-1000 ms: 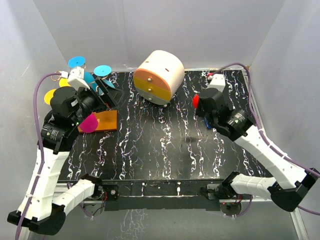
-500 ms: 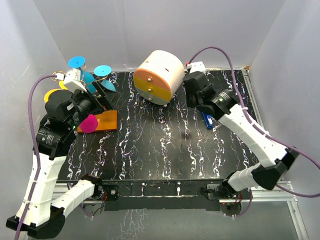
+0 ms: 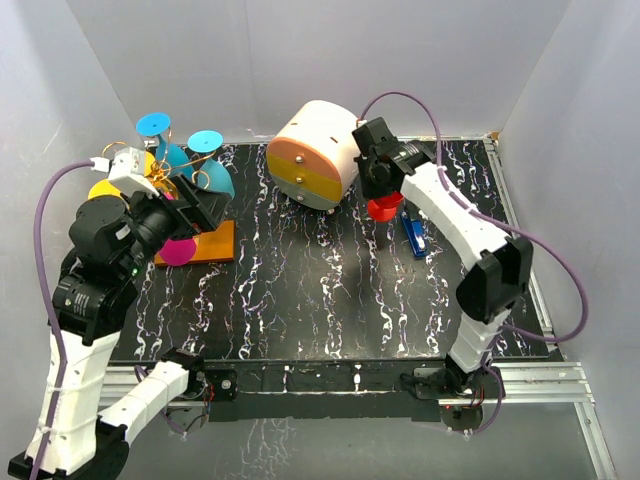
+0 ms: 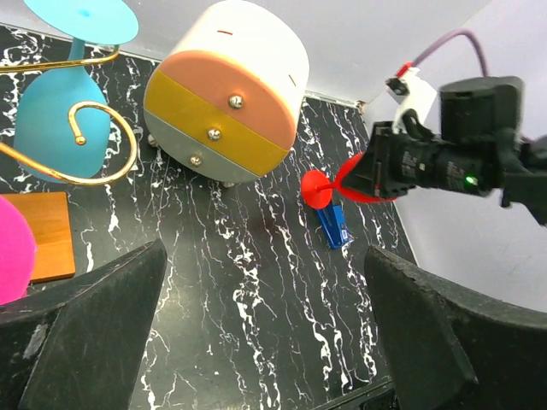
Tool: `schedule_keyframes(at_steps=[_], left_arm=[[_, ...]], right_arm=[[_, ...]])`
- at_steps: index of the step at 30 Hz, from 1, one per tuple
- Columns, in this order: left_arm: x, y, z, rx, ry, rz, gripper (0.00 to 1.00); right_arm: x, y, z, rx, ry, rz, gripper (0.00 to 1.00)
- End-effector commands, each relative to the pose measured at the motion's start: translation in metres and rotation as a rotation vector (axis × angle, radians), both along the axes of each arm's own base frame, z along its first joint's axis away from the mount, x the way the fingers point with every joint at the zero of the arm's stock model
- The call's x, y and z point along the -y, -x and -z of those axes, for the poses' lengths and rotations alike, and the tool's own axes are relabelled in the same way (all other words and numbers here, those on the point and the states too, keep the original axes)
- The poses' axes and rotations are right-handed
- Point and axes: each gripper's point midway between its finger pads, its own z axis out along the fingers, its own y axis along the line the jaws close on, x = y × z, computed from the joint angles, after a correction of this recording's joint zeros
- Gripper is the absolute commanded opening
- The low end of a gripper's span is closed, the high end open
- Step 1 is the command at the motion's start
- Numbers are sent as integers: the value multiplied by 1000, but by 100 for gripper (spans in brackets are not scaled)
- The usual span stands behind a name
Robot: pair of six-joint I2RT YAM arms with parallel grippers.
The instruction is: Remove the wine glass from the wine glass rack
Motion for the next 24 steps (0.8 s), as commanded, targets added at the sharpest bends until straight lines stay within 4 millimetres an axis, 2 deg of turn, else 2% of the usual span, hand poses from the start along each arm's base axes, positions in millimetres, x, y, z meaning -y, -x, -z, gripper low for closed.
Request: schedule_keyframes(at_steps=[1, 5, 13, 24], left_arm=[[-10, 14, -15, 51, -24, -18, 99], [-15, 20, -15, 59, -40, -29, 99], [-27, 27, -17, 70, -93, -62, 99], [-34, 31, -14, 63, -117, -86, 99]], right_arm=[[-15, -20, 6, -50, -48, -45, 0], [-7, -33, 26, -106, -14, -27, 0], [-6, -50, 54, -173, -25, -20, 3], [-7, -60, 68, -200, -33, -22, 7]])
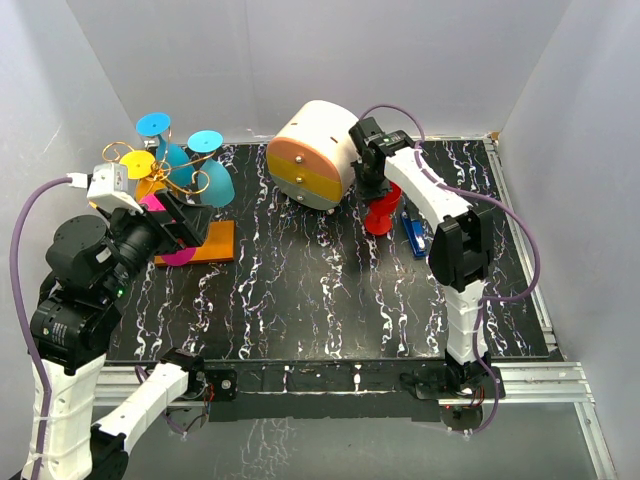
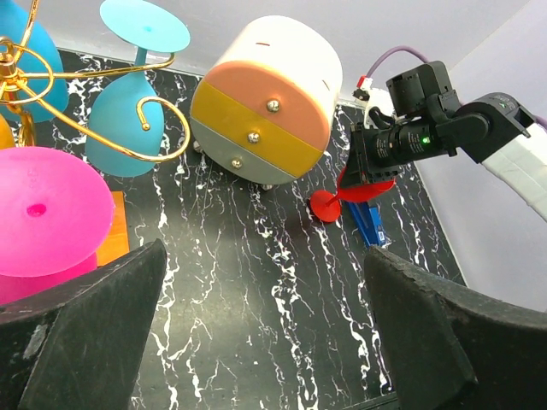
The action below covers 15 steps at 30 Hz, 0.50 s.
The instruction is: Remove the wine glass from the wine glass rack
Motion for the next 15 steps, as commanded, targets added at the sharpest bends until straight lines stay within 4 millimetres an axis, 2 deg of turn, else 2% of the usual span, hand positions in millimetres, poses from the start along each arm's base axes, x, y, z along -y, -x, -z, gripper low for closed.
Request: schedule_keyframes(at_steps=[1, 15], left_arm=[[-4, 3, -6, 21, -17, -11, 99], [-4, 6, -10, 26, -3, -9, 99]], right_arm=[[-5, -15, -17, 64, -26, -13, 7], [-3, -16, -11, 54, -34, -10, 10]])
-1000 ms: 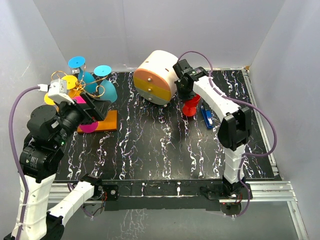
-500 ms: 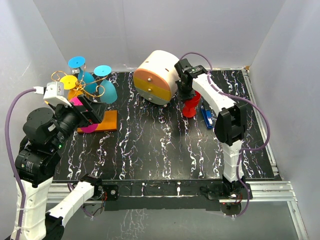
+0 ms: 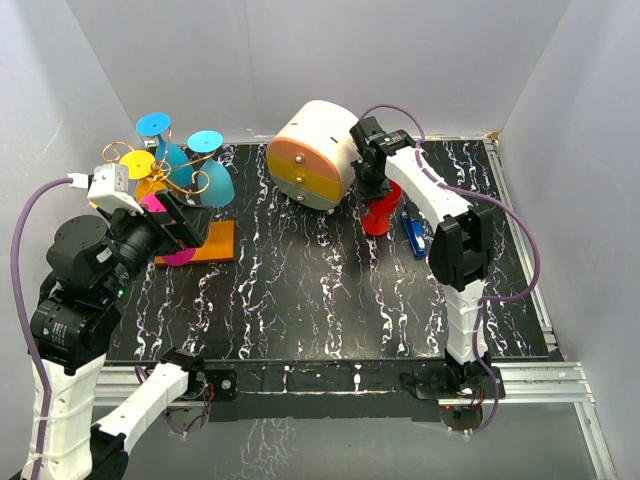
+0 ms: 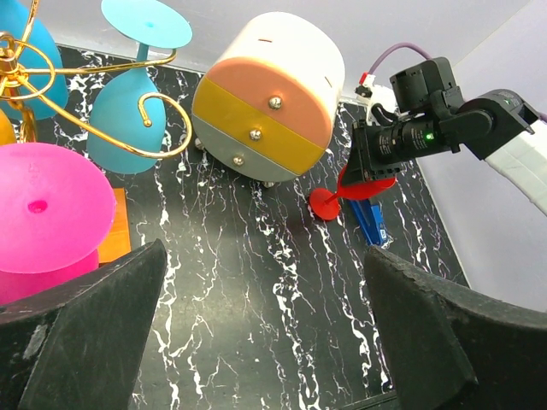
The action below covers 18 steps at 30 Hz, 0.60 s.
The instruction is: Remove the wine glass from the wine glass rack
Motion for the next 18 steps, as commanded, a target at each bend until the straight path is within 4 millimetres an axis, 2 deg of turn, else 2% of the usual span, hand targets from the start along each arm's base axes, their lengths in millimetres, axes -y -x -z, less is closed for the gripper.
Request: schedule_keyframes(at_steps=[1, 8, 12, 14, 18], left_arm=[[-4, 6, -13, 37, 5, -11, 99], [-8, 10, -19, 53, 16, -25, 99], [-8, 12, -21, 55, 19, -23, 99], [-8, 13, -22, 56, 21, -24, 99], [-7, 12, -23, 56, 25, -23, 99]], right_arm=[[-3, -15, -11, 62, -19, -4, 10], [-3, -16, -3, 48, -11, -2, 12], [-4, -16, -7, 57, -14, -2, 16], [-4, -18, -17, 76, -23, -2, 19], [-6, -18, -50, 145, -58, -2, 36]])
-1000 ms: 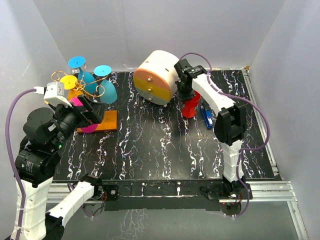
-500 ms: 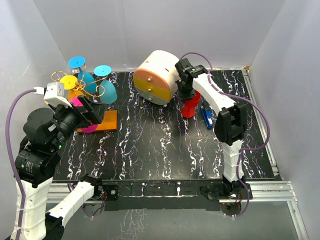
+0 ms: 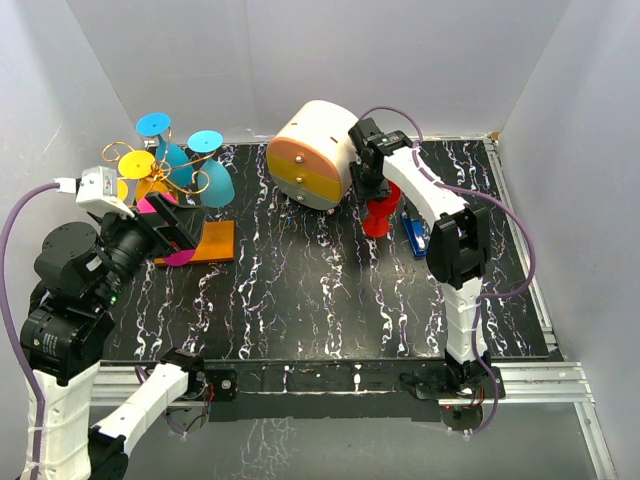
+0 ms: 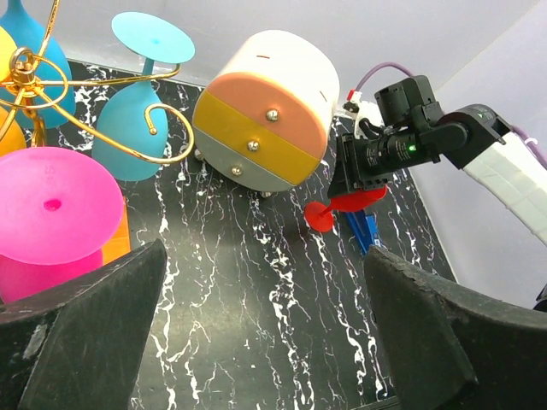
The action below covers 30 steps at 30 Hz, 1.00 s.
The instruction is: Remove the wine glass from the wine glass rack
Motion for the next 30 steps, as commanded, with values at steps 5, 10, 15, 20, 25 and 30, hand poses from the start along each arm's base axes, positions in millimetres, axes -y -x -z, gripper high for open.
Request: schedule_keyframes(at_steps=[5, 10, 15, 20, 25, 30], left_arm=[[3, -4, -13, 11, 7, 6, 99], [6, -13, -11, -17, -6, 7, 99], [6, -29, -3, -64, -41, -13, 99], [3, -50, -2, -101, -111, -46, 99], [-2, -79, 2, -143, -207, -85, 99], [-7, -107, 7, -194, -305, -128, 99]], right_arm=[[-1, -8, -115, 278, -115, 3, 56], [-2, 15, -156, 393, -216, -22, 65], [14, 46, -184, 580, -297, 4, 86], [36, 69, -192, 719, -358, 119, 98], [33, 87, -207, 815, -510, 145, 98], [34, 106, -224, 874, -570, 108, 98]])
